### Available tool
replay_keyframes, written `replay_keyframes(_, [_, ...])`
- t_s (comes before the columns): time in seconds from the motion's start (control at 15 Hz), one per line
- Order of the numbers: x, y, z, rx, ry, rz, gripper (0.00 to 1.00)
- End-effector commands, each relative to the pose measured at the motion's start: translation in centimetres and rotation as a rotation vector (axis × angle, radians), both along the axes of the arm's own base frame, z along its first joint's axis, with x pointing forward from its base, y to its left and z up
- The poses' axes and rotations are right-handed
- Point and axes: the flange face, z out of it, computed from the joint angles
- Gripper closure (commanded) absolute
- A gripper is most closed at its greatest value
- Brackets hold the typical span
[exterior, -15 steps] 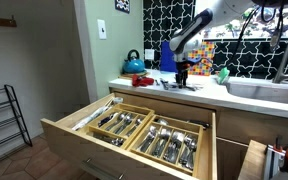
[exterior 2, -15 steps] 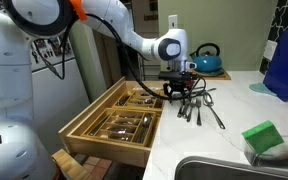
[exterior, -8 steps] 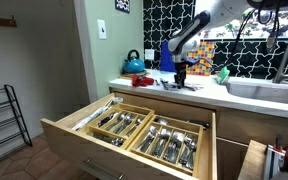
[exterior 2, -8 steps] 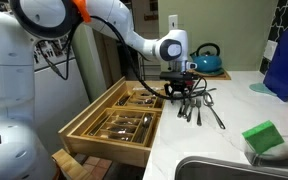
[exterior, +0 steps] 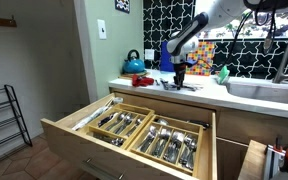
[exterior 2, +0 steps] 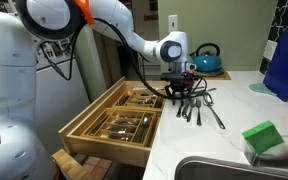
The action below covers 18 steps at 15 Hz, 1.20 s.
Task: Put one fork in the open drawer
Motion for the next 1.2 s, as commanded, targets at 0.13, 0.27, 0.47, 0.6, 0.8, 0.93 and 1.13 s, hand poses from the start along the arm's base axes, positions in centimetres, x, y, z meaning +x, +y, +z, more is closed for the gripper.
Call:
replay_keyframes(0.13, [0.4, -0.5, -0.5, 0.0, 0.0, 0.013, 0.86])
replay_keyframes(0.27, [0.3, -0.5, -0.4, -0.006, -0.001, 0.001, 0.95])
replay_keyframes(0.47, [-0.1, -0.4, 0.5, -0.011, -0.01, -0.026, 0.93])
replay_keyframes(0.6, [-0.7, -0.1, 1.6, -0.016, -0.022, -0.032, 0.93])
replay_keyframes(0.8, [-2.7, 0.8, 3.7, -0.023, -0.031, -0.02, 0.93])
replay_keyframes(0.93, [-4.4, 1.9, 4.7, -0.026, -0.019, -0.033, 0.93])
replay_keyframes(1.13, [-7.2, 4.6, 5.3, 0.014, -0.024, -0.112, 0.94])
